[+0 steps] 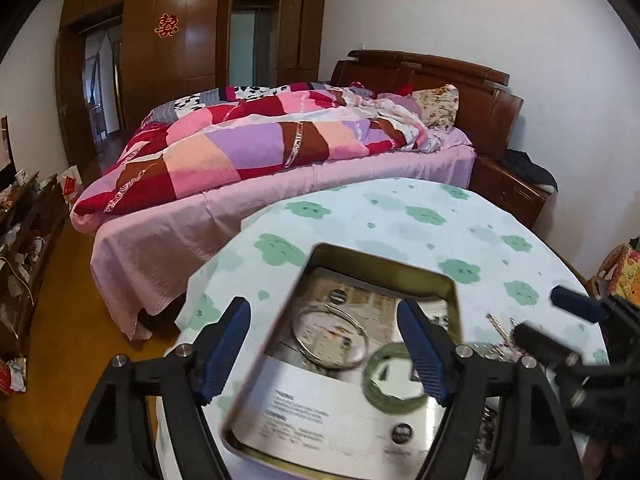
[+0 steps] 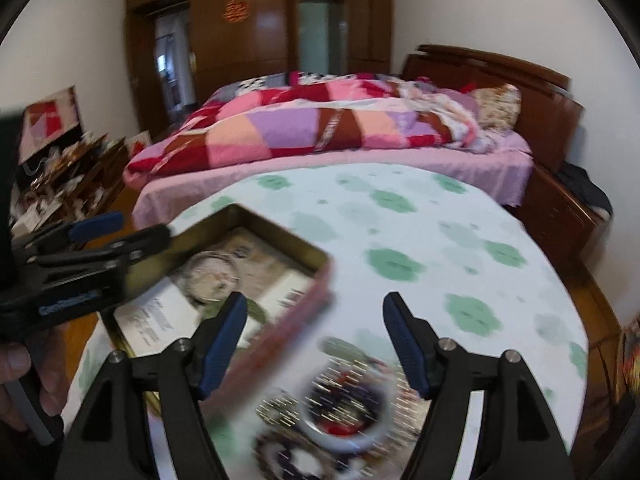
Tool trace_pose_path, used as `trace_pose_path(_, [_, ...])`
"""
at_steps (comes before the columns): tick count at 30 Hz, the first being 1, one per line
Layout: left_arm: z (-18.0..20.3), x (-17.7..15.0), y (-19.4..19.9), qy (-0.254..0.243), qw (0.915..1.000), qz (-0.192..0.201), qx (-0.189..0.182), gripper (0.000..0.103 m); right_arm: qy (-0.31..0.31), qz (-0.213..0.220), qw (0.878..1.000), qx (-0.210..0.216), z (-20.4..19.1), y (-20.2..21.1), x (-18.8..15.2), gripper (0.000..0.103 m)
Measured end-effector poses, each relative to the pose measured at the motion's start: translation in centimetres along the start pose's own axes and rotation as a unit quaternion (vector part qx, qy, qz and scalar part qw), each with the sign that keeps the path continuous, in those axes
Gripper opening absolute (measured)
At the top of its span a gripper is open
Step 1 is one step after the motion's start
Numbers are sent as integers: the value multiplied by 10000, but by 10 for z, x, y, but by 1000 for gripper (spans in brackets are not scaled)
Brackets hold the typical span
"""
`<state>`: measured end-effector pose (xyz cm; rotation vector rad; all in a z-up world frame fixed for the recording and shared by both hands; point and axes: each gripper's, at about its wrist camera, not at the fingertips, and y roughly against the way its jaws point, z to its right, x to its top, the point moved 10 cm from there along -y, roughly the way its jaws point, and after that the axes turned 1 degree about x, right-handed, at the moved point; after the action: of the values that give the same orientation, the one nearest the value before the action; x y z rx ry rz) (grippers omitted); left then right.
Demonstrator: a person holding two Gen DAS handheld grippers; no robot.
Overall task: Organize jewelry
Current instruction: 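Move the right gripper to the pearl necklace and close on it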
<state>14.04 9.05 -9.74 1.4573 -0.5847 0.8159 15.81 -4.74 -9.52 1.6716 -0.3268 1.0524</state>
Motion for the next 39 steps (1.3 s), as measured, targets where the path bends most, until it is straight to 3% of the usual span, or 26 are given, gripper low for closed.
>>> trace_pose_path(5, [35, -12, 5, -321, 9994, -52, -128, 76, -307, 21, 9992, -269, 42, 19, -17, 73])
trace_pose_path(14, [77, -46, 10, -752, 9966, -190, -274, 76, -796, -331, 9960, -239, 78, 10, -63, 68])
trace_pose_path(21, [130, -56, 13, -1425, 9875, -125, -663, 76, -1041, -308, 9931, -454, 107, 16, -81, 68])
trace_pose_path(26, [158, -66, 3, -1768, 9794, -294, -931, 76, -1197, -322, 9910, -502, 120, 18, -91, 68])
trace_pose_path(31, [172, -75, -10, -1771, 9743, -623, -1243, 63, -1305, -317, 9898, -467, 125, 18, -94, 68])
trace_pose_path(36, [167, -77, -11, -1644, 9765, -682, -1214, 63, -1305, -355, 9903, -323, 120, 17, -92, 68])
trace_pose_path(39, [163, -73, -11, -1545, 9794, -629, -1134, 63, -1088, -451, 9929, -187, 108, 10, -86, 52])
